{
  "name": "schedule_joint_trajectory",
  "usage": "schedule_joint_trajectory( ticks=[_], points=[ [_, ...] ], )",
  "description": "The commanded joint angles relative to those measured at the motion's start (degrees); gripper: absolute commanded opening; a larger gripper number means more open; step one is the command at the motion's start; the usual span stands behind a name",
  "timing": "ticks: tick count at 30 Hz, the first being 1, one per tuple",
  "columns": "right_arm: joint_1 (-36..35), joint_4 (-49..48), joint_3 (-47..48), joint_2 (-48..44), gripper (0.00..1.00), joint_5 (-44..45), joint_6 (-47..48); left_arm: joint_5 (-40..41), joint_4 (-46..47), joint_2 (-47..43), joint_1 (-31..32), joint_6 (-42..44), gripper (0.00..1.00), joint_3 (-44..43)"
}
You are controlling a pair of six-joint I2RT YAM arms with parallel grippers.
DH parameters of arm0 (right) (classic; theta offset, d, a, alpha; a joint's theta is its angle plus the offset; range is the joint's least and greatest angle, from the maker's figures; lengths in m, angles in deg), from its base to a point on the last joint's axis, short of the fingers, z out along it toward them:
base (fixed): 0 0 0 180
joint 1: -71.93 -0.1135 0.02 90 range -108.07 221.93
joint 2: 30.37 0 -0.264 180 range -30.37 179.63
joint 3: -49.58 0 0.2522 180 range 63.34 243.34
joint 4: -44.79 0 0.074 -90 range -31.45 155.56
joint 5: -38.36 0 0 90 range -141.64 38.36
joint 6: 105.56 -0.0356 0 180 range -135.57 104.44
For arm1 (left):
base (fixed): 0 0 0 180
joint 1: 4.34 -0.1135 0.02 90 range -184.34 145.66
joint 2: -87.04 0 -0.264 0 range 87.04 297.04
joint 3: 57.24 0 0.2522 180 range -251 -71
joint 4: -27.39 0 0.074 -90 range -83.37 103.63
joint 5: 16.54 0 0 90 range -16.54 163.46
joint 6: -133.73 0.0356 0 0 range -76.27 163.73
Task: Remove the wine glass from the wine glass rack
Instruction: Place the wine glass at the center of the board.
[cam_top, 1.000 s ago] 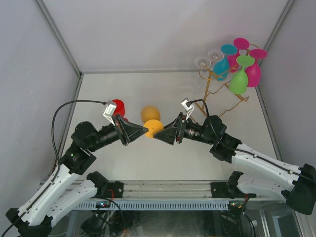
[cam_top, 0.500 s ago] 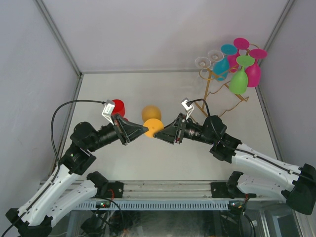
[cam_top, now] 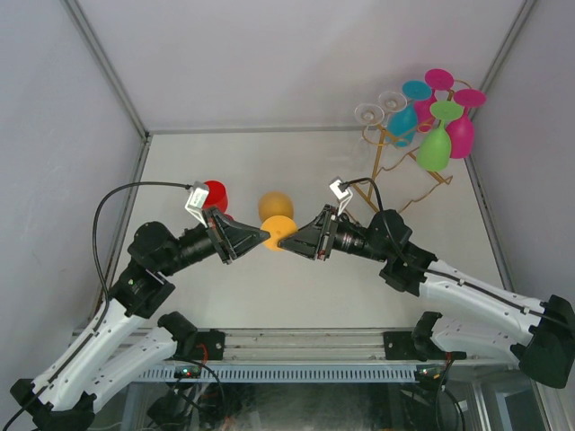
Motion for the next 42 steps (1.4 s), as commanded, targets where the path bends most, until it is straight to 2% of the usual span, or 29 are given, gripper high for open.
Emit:
schedule_joint_trajectory(
  ticks=[1, 7, 13, 22, 24, 29, 32, 33, 35, 39, 42],
  points=[
    [-0.5, -3.1, 0.7, 0.1, 0.26, 0.2, -0.6, 0.3, 3.3, -0.6, 0.3, -0.4, 0.00, -1.1],
    [-0.5, -3.6, 0.7, 0.3, 0.18, -0.3, -0.9, 0.8, 3.0, -0.5, 0.3, -0.3, 0.00, -1.0],
    [-0.6, -3.4, 0.7, 0.3, 0.02, -0.4, -0.6, 1.0, 2.7, -0.5, 0.3, -0.2, 0.00, -1.0],
    [-0.9, -2.8, 0.7, -0.2, 0.00, -0.4, 1.0, 2.2, 2.2, -0.5, 0.3, -0.3, 0.01, -0.9],
    [-1.1, -2.6, 0.7, -0.5, 0.00, 0.1, 2.2, 3.8, 1.5, -0.6, 0.3, -0.3, 0.15, -1.1],
    [-2.3, 0.1, 0.7, -2.4, 0.00, 2.6, 8.9, 10.7, -2.7, -2.7, 0.3, 0.7, 0.64, -2.2],
    [-3.1, 2.1, 0.7, -3.9, 0.00, 3.9, 14.0, 14.1, -5.0, -4.7, 0.3, 1.2, 0.88, -3.0],
    [-3.4, 3.0, 0.7, -4.4, 0.00, 4.3, 15.7, 15.9, -5.9, -5.4, 0.3, 2.3, 0.93, -3.4],
    [-4.3, 4.9, 0.7, -5.3, 0.00, 5.7, 19.6, 18.7, -8.0, -6.8, 0.3, 3.6, 0.99, -4.2],
    [-7.9, 11.5, 0.8, -7.1, 0.00, 11.1, 33.0, 24.9, -13.3, -9.0, 0.3, 5.7, 1.00, -6.6],
    [-13.1, 16.4, 0.7, -8.8, 0.00, 16.8, 47.7, 29.8, -18.0, -9.6, 0.3, 6.2, 1.00, -8.6]
  ],
)
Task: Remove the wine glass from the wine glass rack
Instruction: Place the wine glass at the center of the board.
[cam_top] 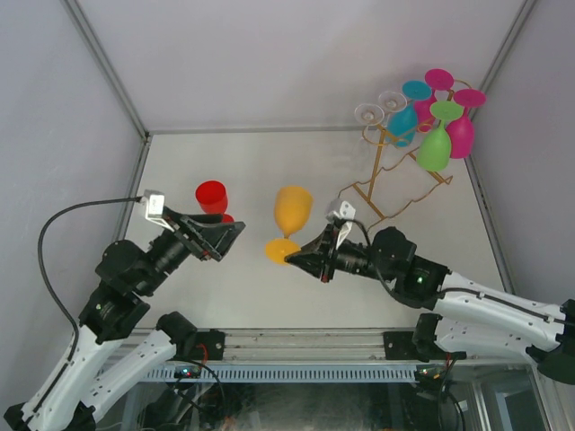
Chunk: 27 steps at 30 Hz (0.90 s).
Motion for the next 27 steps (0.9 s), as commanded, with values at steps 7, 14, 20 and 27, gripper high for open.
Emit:
schedule_joint_trajectory(
  ticks=[7, 14, 20, 27],
  points=[
    [-18.9, 17.8, 0.5, 2.6, 0.00, 24.7, 53.3, 12.2, -8.0, -1.9, 0.3, 2.2, 1.00, -5.8],
    [-24.4, 21.3, 1.2, 10.5, 0.00, 32.5, 60.7, 14.0, -15.8, 3.5, 0.3, 3.3, 1.00, -11.4],
    [-27.1, 19.1, 0.2, 15.5, 0.00, 36.2, 65.5, 8.8, -19.0, 9.1, 0.3, 5.0, 1.00, -14.8],
    [-29.3, 7.8, -6.1, 18.6, 0.00, 40.9, 74.7, -8.6, -15.3, 13.0, 0.3, 6.5, 1.00, -14.6]
  ],
)
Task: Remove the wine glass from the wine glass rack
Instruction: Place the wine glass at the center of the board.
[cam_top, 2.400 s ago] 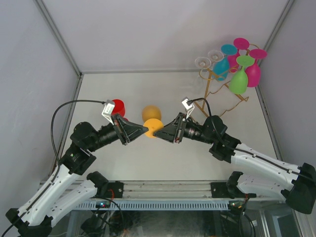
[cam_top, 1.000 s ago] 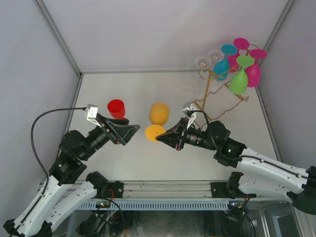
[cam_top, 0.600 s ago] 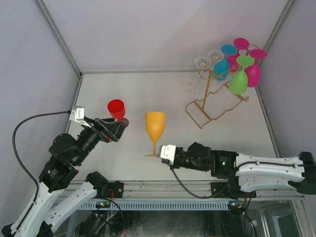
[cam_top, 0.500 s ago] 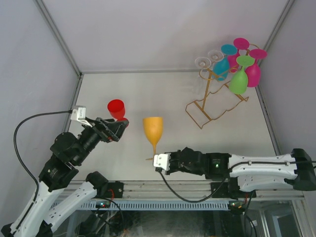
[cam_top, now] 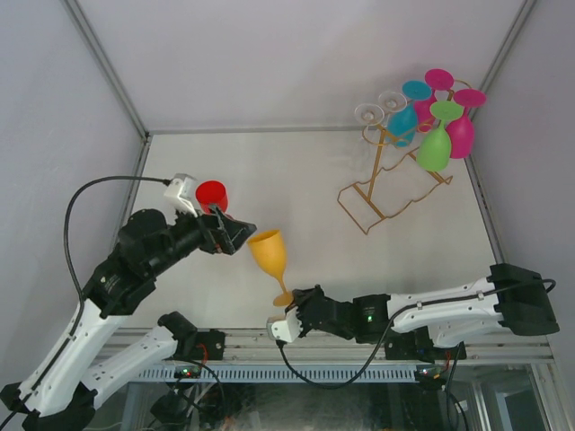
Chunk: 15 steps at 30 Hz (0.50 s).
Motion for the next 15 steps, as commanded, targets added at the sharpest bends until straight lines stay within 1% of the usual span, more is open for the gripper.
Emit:
schedule_joint_trajectory(
  ticks=[1, 4, 6, 15],
  points=[
    [-1.2, -8.8, -2.6, 1.0, 0.00, 4.3, 7.5, -15.1, 3.5, 2.3, 0.3, 2.2, 1.00, -2.5],
    [-1.7, -11.9, -3.9, 0.5, 0.00, 4.7, 9.1, -21.0, 4.6, 4.0, 0.3, 2.0, 1.00, -1.9],
    [-2.1, -14.6, -5.0, 0.1, 0.00, 5.7, 10.6, -23.2, 4.1, 4.9, 0.3, 2.7, 1.00, -1.6],
    [-2.4, -16.8, -6.0, 0.0, 0.00, 5.5, 12.6, -26.2, 2.1, 8.4, 0.3, 4.0, 0.99, -2.2]
  ],
)
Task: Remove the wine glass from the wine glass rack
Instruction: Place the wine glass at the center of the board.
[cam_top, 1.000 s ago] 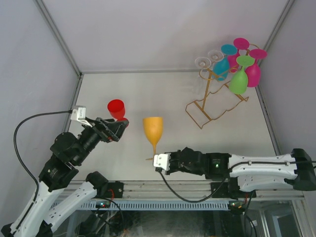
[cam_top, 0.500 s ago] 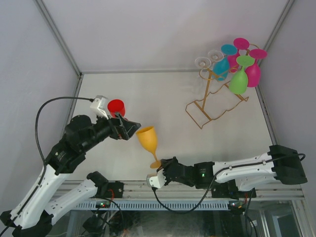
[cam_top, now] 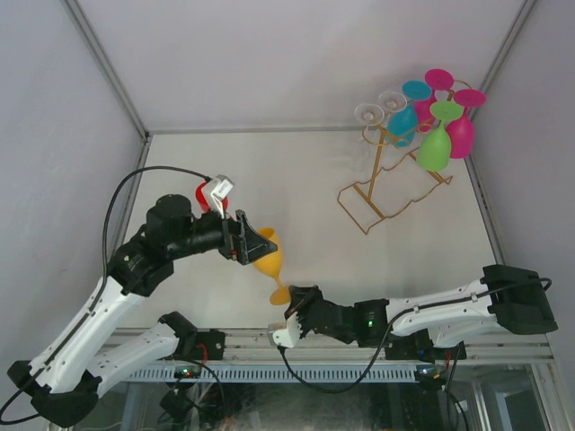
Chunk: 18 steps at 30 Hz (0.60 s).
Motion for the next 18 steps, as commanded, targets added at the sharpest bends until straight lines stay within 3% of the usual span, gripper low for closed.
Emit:
schedule_joint_trajectory(
  ticks=[1, 11, 15, 18],
  points=[
    [-0.6, -4.5, -0.3, -1.6, 0.00, 1.0, 1.9, -4.7, 1.1, 1.1, 0.3, 1.8, 0.99, -2.3],
    [-0.6, -4.8, -1.2, -2.5, 0.00, 0.7, 2.6, -9.4, -1.6, 3.6, 0.5, 4.4, 0.91, -2.8],
    [-0.4, -4.6, -1.7, -3.2, 0.00, 0.7, 2.8, -13.3, -8.7, 5.5, 0.5, 13.1, 0.89, -5.9],
    [-0.4, -4.4, -1.7, -3.6, 0.00, 0.7, 3.3, -16.1, -15.0, 8.3, 0.6, 19.1, 0.78, -8.1]
  ],
)
